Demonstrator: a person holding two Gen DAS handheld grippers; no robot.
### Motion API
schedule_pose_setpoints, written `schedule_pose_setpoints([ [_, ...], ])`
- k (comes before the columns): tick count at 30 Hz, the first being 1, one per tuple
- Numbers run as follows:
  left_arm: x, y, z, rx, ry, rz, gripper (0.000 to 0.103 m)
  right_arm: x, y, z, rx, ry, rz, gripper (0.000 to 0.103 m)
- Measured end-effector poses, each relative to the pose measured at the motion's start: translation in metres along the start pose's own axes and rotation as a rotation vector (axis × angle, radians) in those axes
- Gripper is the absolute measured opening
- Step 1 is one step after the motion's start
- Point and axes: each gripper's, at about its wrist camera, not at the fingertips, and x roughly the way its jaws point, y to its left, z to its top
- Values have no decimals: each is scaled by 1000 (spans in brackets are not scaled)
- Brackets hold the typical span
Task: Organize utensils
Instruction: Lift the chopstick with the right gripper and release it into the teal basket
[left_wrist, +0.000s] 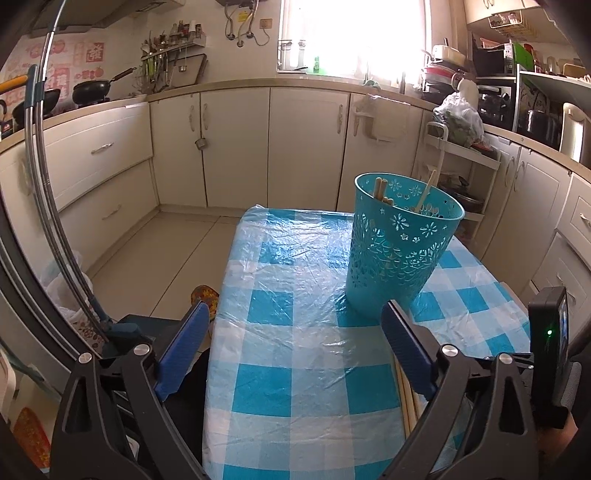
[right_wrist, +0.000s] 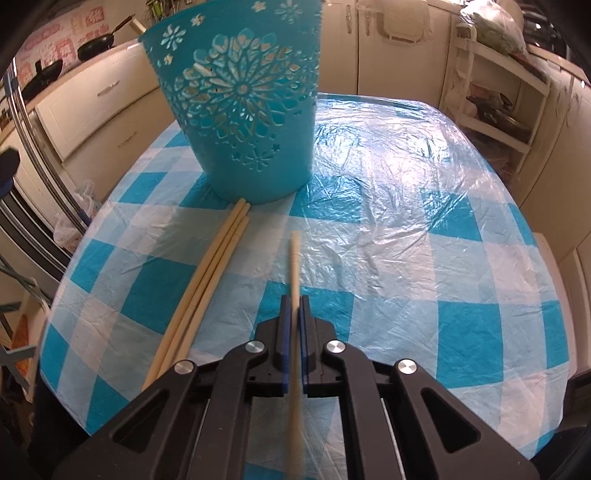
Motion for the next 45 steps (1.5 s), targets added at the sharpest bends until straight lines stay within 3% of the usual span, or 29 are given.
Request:
schedule_pose_setpoints([
  [18, 1, -6, -4, 7, 25, 12, 92, -40, -13, 5, 129, -114, 176, 5],
  [24, 3, -7, -6, 13, 34, 18, 93, -71, -14, 18, 161, -223, 229, 5],
  [32, 7, -9, -6, 17, 47, 19, 94, -123, 2, 86, 144, -458, 320, 5],
  [37, 10, -8, -6, 7, 53, 19, 95, -128, 12, 142, 151, -566, 367, 5],
  [45, 21, 1, -7, -22, 71, 27, 95, -88, 12, 198, 221, -636, 281, 5],
])
